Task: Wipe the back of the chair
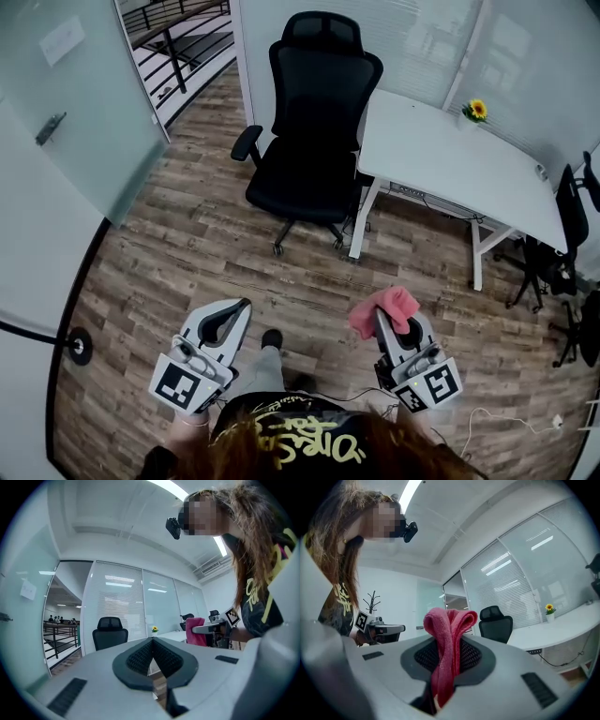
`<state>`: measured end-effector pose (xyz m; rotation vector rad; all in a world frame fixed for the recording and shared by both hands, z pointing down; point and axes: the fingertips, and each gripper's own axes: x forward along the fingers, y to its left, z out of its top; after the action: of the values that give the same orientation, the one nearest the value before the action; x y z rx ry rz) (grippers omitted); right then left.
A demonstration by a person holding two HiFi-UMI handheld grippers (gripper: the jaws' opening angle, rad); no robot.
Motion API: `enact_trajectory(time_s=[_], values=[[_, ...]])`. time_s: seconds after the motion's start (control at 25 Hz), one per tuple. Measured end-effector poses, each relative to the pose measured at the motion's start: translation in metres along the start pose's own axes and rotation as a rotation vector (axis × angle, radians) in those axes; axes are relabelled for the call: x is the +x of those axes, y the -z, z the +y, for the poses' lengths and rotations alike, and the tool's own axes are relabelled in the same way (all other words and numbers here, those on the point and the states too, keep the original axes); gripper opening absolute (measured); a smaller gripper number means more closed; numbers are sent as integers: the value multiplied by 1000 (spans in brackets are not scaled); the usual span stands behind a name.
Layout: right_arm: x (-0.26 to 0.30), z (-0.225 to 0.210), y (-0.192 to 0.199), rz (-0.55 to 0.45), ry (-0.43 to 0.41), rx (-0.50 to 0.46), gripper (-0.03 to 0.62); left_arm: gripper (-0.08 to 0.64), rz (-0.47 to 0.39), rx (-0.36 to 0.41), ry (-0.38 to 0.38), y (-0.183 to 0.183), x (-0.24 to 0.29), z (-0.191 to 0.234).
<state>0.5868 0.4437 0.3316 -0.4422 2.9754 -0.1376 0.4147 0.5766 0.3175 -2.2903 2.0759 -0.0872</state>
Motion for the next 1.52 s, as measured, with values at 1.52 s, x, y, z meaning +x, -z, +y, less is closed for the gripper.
enact_trajectory(time_s=[1.52], values=[[219,-21,-4,-3,146,-88,66,-6,-86,-29,193,10,113,218]])
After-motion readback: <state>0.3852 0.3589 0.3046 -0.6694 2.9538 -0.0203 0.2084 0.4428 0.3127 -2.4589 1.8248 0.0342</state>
